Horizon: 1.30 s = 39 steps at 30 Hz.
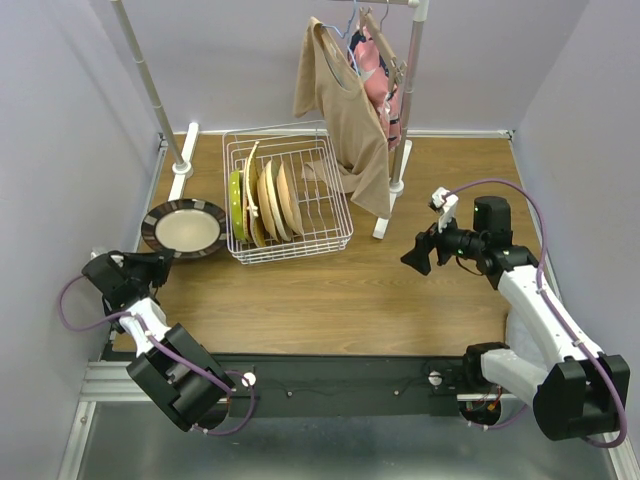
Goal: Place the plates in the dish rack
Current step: Grab a plate with the left arm, then pass the plate from the left arm to the right
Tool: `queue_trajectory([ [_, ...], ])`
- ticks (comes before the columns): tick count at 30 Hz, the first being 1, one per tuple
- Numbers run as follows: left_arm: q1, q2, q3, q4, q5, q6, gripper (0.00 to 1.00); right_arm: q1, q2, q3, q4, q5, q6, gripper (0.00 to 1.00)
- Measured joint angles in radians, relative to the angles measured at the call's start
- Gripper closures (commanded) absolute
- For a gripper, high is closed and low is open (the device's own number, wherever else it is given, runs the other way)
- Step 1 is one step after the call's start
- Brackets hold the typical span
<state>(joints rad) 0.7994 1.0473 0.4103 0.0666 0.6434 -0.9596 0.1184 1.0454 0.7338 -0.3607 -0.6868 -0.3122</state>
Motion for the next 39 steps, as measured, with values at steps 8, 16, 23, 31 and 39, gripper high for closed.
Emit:
queue_trajectory([
  [8,0.000,0.000,0.059,0.024,0.007,-0.049,1.00,0.000,0.004,0.000,-0.008,-0.037,-0.011,0.00],
  [16,0.000,-0.002,0.107,0.037,0.016,-0.083,1.00,0.000,0.004,0.000,-0.008,-0.046,-0.018,0.00],
  [23,0.000,-0.002,0.154,0.037,0.028,-0.110,1.00,0.000,0.004,0.000,-0.009,-0.060,-0.022,0.00],
  [31,-0.008,-0.002,0.189,0.042,0.040,-0.140,1.00,0.000,0.004,0.000,-0.012,-0.063,-0.022,0.00],
  [39,-0.038,-0.002,0.217,0.048,0.042,-0.203,1.00,0.000,0.005,0.000,-0.029,-0.064,-0.023,0.00],
])
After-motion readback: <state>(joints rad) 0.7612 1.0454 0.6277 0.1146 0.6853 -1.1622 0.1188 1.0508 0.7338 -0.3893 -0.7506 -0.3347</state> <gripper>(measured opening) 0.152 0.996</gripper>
